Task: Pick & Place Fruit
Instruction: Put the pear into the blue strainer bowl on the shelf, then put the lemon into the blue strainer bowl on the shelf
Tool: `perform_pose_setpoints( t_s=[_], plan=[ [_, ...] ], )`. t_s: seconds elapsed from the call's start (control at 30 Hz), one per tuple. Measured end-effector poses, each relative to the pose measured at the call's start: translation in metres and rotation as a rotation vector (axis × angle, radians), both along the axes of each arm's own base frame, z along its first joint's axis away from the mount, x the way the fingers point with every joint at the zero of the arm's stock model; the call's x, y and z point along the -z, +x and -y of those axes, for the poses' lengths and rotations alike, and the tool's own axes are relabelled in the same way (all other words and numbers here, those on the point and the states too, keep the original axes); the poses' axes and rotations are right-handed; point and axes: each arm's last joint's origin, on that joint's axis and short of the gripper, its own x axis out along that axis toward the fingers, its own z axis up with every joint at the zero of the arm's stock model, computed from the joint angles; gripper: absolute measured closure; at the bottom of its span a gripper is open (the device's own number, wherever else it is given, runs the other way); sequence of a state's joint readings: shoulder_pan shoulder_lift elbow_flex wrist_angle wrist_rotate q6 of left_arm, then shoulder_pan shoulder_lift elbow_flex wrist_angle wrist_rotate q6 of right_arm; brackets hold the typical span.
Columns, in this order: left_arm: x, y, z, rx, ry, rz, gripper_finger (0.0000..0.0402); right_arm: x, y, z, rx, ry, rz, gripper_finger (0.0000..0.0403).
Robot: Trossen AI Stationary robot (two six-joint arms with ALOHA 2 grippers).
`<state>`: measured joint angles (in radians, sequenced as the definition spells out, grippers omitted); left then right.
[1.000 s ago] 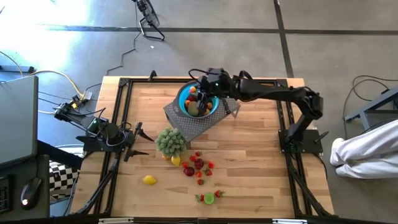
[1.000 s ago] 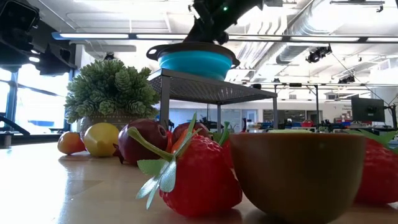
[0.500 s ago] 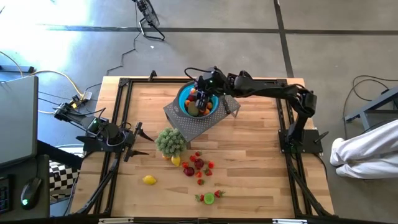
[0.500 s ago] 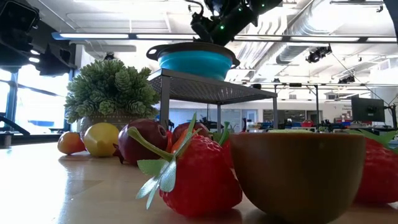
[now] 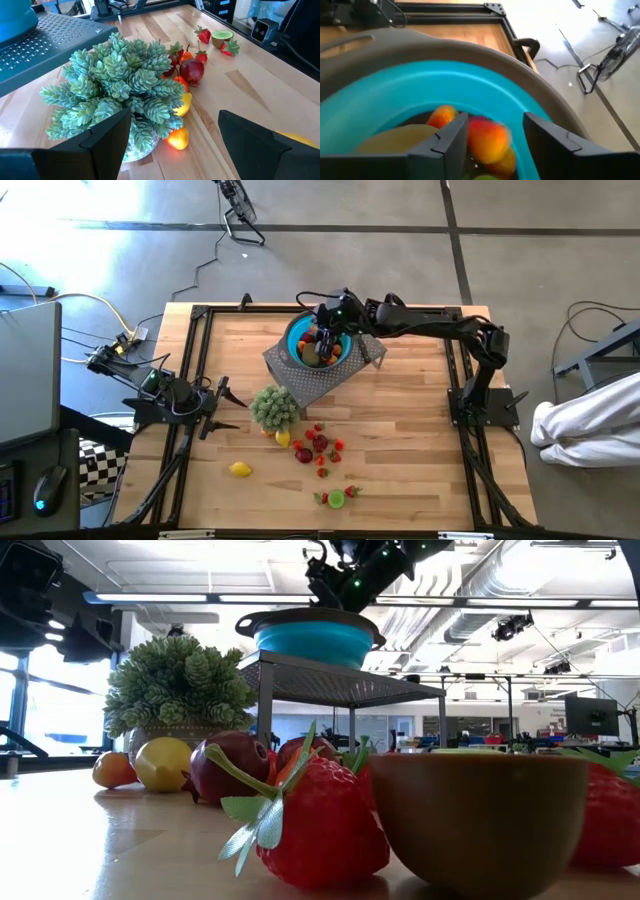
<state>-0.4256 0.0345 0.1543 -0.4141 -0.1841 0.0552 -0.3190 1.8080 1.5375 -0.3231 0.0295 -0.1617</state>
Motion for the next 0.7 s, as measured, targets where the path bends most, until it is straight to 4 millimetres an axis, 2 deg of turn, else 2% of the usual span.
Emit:
perform_pose_setpoints(
  t_s=[0.17, 0.3, 0.5, 0.7],
  plan=[
    [0.0, 0.0, 0.0, 0.0, 0.001, -0.001, 0.0107, -0.001, 0.002, -0.006, -0.026, -0.007, 0.005, 0.0178],
    [0.0, 0.0, 0.0, 0.0, 0.001, -0.002, 0.0107, -0.009, -0.002, -0.01, -0.042, -0.023, 0.011, 0.0177],
    [0.0, 0.0, 0.0, 0.0, 0.002, -0.005, 0.0107, -0.036, -0.019, -0.019, -0.055, -0.038, 0.058, 0.0217],
    [0.0, 0.0, 0.0, 0.0, 0.001, -0.004, 0.0107, -0.059, -0.045, -0.029, -0.101, 0.004, 0.037, 0.0279]
  ],
)
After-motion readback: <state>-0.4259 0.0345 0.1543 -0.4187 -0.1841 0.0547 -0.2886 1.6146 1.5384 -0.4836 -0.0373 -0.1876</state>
